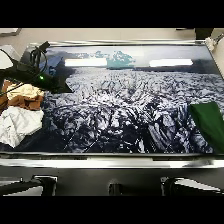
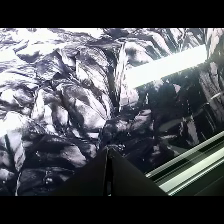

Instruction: Fold the clothes and pants, and hang the long-sleeved shirts on hangers.

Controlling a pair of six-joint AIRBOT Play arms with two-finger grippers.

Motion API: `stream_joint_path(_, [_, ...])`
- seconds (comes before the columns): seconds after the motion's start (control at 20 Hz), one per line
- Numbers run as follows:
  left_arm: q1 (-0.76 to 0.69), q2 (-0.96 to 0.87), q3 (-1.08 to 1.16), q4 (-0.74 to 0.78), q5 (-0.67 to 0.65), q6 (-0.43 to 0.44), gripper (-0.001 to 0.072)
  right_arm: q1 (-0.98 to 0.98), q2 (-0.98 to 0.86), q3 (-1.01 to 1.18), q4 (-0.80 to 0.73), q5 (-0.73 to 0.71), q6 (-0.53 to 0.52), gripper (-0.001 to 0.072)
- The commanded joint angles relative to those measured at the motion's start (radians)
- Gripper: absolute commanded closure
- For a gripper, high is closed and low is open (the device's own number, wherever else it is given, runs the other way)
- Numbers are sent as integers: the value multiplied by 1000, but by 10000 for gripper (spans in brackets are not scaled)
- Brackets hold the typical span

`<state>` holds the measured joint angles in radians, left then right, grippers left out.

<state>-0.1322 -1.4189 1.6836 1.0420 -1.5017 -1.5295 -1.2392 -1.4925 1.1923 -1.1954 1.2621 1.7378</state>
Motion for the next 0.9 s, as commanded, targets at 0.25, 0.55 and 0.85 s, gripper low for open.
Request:
stream_joint_path(0.25, [0,1,1,-3,-2,3,677,-3,69,-153,-152,-32,32,663])
stream_joint_path(0.55, [0,0,1,-3,-2,2,677,-3,69,-193,-152,-30,40,652])
stream_joint_path(0.85, [0,1,1,-8,-1,3,677,-3,69,101,-140,143,-11,12])
